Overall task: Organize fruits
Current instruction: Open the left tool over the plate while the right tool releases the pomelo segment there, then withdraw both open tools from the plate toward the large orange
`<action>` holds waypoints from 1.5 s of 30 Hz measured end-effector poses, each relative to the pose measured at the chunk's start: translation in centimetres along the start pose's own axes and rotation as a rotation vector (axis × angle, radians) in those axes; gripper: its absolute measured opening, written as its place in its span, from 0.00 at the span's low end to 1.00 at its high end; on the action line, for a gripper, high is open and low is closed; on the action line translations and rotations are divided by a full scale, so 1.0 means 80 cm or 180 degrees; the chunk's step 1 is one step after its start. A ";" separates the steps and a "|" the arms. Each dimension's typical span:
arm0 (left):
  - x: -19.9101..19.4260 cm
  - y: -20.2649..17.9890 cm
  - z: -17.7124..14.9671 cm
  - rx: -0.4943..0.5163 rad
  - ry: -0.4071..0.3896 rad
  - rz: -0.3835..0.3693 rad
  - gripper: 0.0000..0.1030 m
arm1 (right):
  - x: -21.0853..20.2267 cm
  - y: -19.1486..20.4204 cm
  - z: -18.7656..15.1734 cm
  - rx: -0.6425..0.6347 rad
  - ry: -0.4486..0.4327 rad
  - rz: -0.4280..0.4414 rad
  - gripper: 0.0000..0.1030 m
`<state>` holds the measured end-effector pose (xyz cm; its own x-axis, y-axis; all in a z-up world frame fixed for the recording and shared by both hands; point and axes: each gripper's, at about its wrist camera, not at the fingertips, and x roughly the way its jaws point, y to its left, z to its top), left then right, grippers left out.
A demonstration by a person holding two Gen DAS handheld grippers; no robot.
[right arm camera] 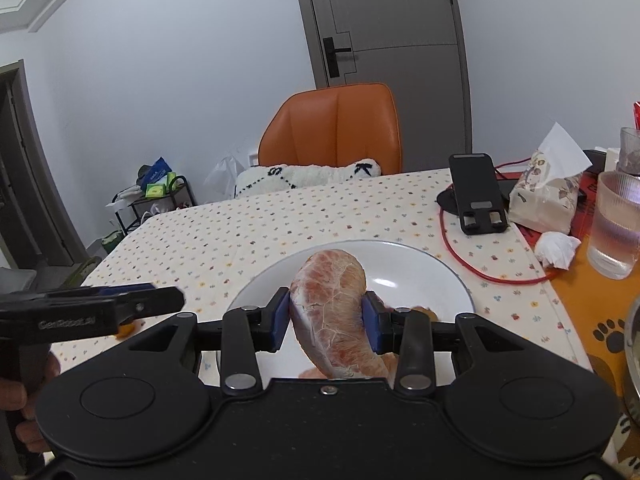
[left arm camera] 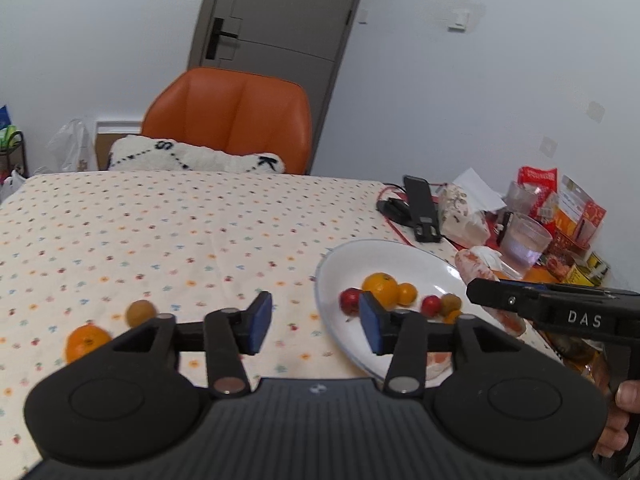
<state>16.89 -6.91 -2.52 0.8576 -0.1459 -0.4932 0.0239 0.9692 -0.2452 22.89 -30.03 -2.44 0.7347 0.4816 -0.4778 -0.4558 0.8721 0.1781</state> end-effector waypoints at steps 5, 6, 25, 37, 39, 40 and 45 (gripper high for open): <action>-0.014 0.014 0.001 -0.0030 -0.0040 0.0094 0.65 | 0.004 0.006 0.004 0.0039 -0.0037 0.0046 0.44; -0.016 0.016 0.002 -0.0034 -0.0048 0.0116 0.70 | 0.003 0.007 0.004 0.0050 -0.0046 0.0045 0.46; -0.074 0.056 -0.002 -0.0179 -0.0185 0.0361 0.83 | -0.033 0.024 -0.007 0.0197 -0.0042 -0.0035 0.58; -0.094 0.077 -0.017 -0.0157 -0.0063 0.0407 0.83 | -0.040 0.054 -0.017 0.0147 -0.0016 0.0087 0.70; -0.097 0.082 -0.020 -0.0179 -0.0049 0.0424 0.83 | -0.040 0.059 -0.019 0.0132 -0.0021 0.0122 0.74; -0.097 0.085 -0.021 -0.0191 -0.0046 0.0437 0.83 | -0.040 0.062 -0.019 0.0129 -0.0020 0.0133 0.75; -0.099 0.097 -0.024 -0.0202 -0.0013 0.0465 0.83 | -0.034 0.073 -0.022 0.0128 -0.0015 0.0216 0.84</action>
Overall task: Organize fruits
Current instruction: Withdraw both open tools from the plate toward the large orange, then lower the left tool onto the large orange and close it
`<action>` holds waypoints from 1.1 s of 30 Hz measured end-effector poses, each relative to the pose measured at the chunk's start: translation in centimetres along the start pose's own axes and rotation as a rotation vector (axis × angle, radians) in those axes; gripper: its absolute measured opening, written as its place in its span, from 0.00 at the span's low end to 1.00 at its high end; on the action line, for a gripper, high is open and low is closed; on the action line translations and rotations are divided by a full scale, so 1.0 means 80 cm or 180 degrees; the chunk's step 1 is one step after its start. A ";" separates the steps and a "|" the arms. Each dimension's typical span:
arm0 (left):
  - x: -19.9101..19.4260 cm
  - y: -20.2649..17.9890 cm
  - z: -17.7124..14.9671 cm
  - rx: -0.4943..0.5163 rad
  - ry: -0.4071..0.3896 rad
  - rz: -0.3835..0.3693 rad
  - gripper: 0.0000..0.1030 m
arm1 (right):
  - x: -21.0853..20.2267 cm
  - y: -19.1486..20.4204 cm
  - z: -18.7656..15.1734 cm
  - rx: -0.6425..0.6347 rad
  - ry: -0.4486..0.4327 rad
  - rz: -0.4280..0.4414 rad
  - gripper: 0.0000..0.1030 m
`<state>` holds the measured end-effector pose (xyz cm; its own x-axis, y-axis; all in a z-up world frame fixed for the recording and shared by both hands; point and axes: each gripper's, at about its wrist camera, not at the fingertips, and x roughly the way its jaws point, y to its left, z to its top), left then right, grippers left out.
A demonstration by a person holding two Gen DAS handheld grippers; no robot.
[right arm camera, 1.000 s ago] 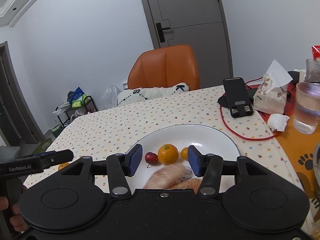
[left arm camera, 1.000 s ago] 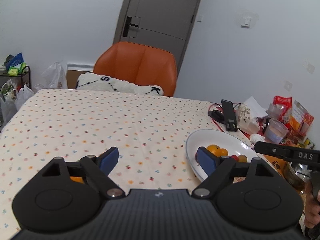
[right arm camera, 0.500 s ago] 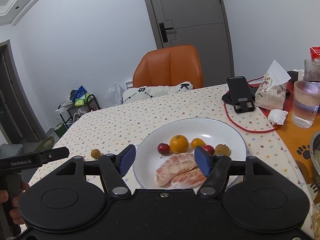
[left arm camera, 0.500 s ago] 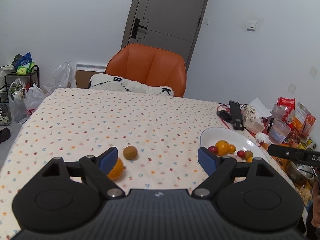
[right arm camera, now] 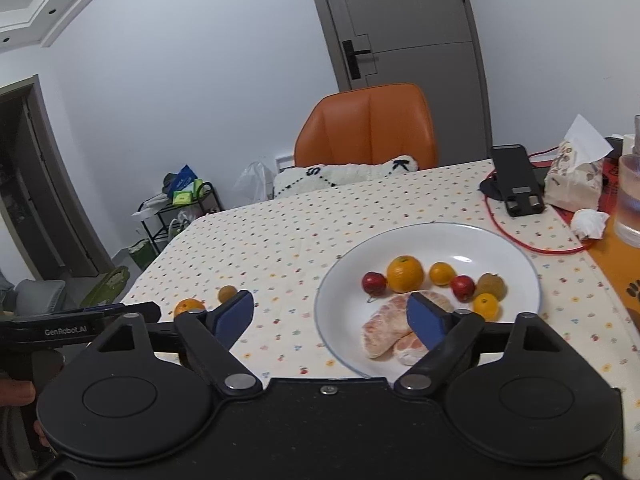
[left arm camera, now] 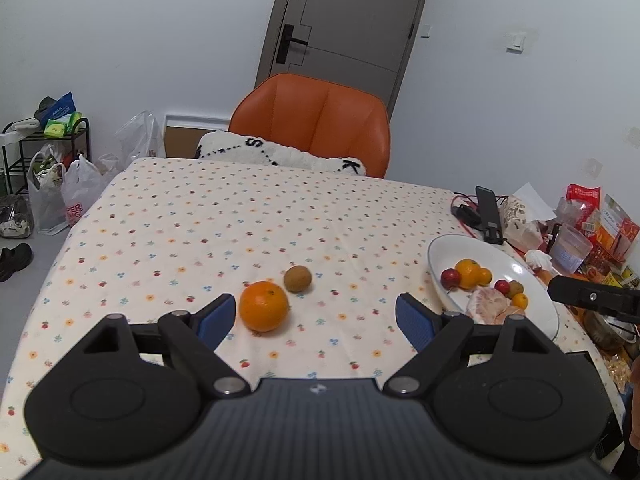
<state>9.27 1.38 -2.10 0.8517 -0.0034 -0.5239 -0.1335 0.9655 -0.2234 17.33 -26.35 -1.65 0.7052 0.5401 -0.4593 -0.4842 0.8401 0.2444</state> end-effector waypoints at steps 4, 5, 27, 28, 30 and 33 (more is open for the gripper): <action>0.004 0.009 -0.002 -0.0027 0.0035 0.0011 0.83 | 0.006 0.010 -0.002 -0.0045 0.0013 0.0078 0.90; 0.005 0.011 -0.002 -0.0033 0.0046 0.0021 0.83 | 0.008 0.013 -0.003 -0.0060 0.0014 0.0101 0.93; 0.058 0.042 -0.006 -0.0051 0.0185 0.0029 0.79 | 0.085 0.052 -0.003 -0.0211 0.0192 0.0433 1.00; 0.060 0.042 -0.007 -0.0045 0.0189 0.0029 0.78 | 0.089 0.055 -0.003 -0.0224 0.0203 0.0436 1.00; 0.064 0.045 -0.007 -0.0050 0.0210 0.0020 0.71 | 0.096 0.061 -0.004 -0.0281 0.0221 0.0437 1.00; 0.069 0.046 -0.008 -0.0060 0.0244 0.0012 0.68 | 0.106 0.073 -0.005 -0.0386 0.0264 0.0425 1.00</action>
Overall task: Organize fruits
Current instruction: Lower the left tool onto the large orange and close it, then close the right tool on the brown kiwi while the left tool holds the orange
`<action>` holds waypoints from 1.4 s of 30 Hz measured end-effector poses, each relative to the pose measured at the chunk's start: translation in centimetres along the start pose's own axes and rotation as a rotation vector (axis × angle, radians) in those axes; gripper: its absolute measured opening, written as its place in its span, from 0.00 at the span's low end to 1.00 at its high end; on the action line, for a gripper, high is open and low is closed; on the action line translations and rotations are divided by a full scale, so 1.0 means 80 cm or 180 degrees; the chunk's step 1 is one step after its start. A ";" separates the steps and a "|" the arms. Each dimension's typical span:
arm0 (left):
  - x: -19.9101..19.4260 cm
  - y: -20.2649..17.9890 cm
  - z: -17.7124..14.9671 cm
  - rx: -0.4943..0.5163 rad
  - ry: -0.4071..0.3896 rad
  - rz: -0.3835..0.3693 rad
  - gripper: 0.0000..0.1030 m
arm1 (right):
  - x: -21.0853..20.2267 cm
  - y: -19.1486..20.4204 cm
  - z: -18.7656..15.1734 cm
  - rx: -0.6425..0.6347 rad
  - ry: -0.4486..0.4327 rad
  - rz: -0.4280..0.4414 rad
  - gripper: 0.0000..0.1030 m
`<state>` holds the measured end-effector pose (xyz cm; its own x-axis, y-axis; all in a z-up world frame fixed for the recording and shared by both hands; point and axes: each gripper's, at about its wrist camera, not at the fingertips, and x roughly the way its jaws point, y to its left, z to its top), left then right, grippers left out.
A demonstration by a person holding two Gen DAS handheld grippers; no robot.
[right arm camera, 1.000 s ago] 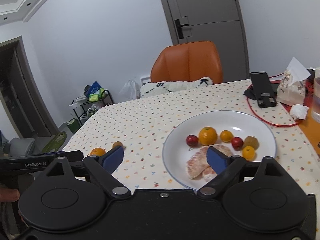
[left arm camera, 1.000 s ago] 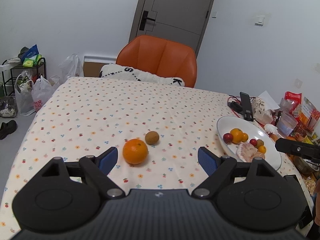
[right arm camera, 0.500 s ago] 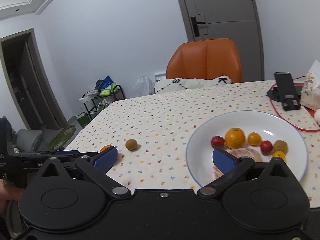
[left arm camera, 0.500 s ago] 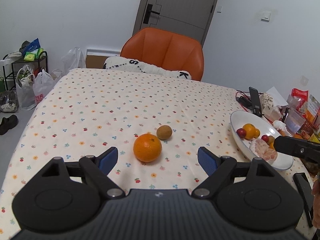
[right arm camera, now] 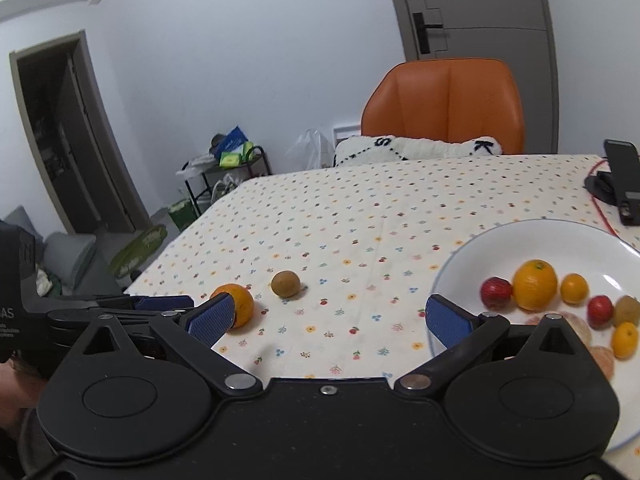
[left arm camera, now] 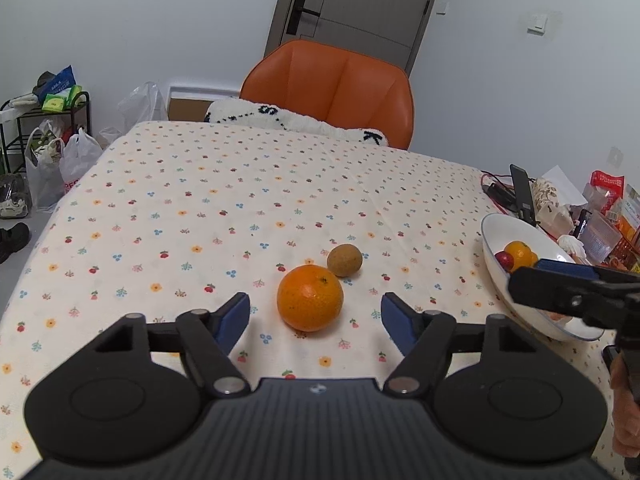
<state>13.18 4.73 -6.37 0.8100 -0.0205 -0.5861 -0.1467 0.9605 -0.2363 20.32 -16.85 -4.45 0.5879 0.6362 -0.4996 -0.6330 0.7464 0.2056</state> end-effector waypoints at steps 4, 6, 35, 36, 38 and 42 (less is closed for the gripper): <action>0.005 -0.001 -0.001 0.0038 0.0016 -0.0026 0.58 | 0.016 0.011 0.003 -0.0077 0.0056 0.0048 0.94; 0.009 0.000 -0.002 0.0038 0.0027 -0.0024 0.43 | 0.022 0.016 0.004 -0.0110 0.0095 0.0068 0.91; 0.000 0.036 0.002 -0.0024 0.0108 0.0018 0.47 | 0.107 0.041 0.003 -0.0069 0.0425 0.0145 0.55; 0.002 0.037 0.001 -0.0030 0.0107 0.0010 0.47 | 0.108 0.041 0.003 -0.0066 0.0424 0.0145 0.55; 0.006 0.038 -0.001 -0.0050 0.0092 0.0003 0.47 | 0.110 0.039 0.003 -0.0059 0.0432 0.0150 0.51; 0.009 0.042 -0.003 -0.0088 0.0053 -0.0019 0.42 | 0.117 0.038 0.006 -0.0066 0.0413 0.0154 0.50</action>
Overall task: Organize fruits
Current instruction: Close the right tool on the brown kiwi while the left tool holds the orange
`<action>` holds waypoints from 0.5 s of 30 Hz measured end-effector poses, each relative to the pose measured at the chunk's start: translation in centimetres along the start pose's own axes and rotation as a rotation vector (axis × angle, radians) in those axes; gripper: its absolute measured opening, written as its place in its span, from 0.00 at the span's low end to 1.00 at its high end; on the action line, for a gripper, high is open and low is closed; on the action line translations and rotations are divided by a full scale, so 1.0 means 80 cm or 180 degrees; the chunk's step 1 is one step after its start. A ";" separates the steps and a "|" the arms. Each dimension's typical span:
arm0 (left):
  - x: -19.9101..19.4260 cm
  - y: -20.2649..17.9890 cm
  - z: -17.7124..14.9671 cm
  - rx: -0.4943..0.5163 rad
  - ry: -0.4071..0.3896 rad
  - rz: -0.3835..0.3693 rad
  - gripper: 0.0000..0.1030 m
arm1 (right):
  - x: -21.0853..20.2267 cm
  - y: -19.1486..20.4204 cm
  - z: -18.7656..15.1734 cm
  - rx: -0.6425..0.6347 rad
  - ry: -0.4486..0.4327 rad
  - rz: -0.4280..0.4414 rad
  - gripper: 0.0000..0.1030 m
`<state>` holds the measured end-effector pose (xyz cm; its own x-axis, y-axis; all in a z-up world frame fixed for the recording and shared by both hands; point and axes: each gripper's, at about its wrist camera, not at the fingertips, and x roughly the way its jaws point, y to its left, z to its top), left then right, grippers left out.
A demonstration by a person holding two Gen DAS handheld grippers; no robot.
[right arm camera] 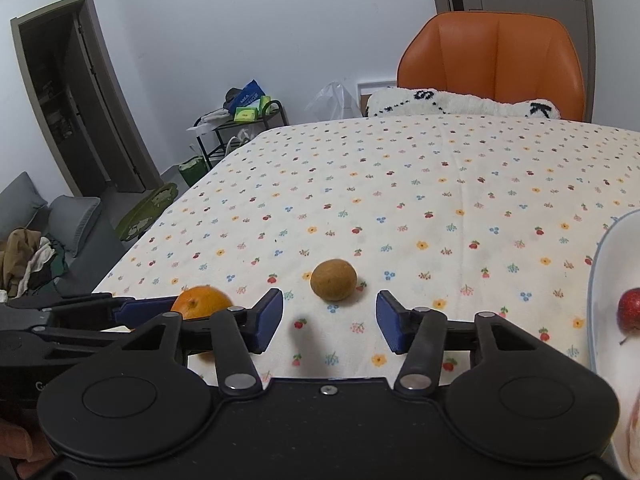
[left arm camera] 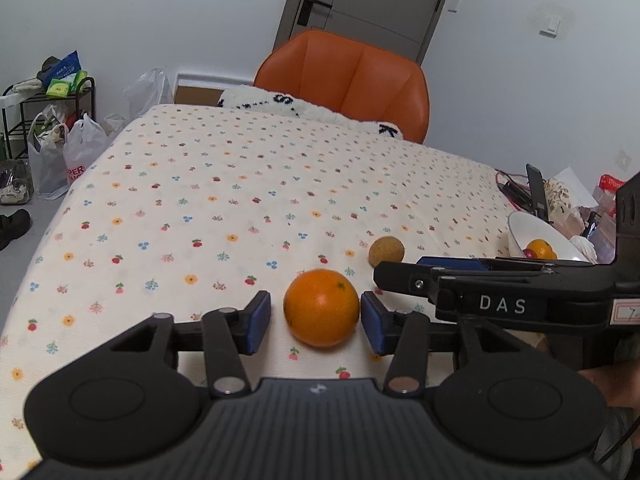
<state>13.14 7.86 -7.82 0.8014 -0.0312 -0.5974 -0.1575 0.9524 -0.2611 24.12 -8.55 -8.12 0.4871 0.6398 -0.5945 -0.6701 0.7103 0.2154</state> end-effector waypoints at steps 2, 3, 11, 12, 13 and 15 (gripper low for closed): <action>0.001 0.002 0.002 -0.0019 -0.0008 -0.0045 0.39 | 0.005 0.001 0.003 -0.0006 -0.0006 -0.0002 0.49; 0.002 0.002 0.003 -0.0026 -0.0009 -0.0052 0.38 | 0.007 0.000 0.005 -0.0006 -0.0010 -0.0002 0.48; -0.004 0.006 0.010 -0.0042 -0.0084 0.0002 0.38 | 0.011 0.001 0.007 0.0001 0.0014 0.0019 0.23; -0.006 0.006 0.010 -0.0042 -0.0094 -0.0007 0.38 | 0.008 0.003 0.006 -0.0002 0.0006 0.0015 0.23; -0.007 0.006 0.010 -0.0041 -0.0101 -0.0015 0.38 | 0.005 0.003 0.005 -0.0008 -0.0003 0.0011 0.23; -0.009 0.004 0.011 -0.0039 -0.0112 -0.0025 0.38 | -0.003 0.003 0.004 -0.0004 -0.0031 0.0011 0.23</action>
<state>13.00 8.43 -6.80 0.8223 -0.0279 -0.5683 -0.1579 0.9484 -0.2751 24.02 -8.44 -7.72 0.4902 0.6450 -0.5863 -0.6724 0.7078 0.2165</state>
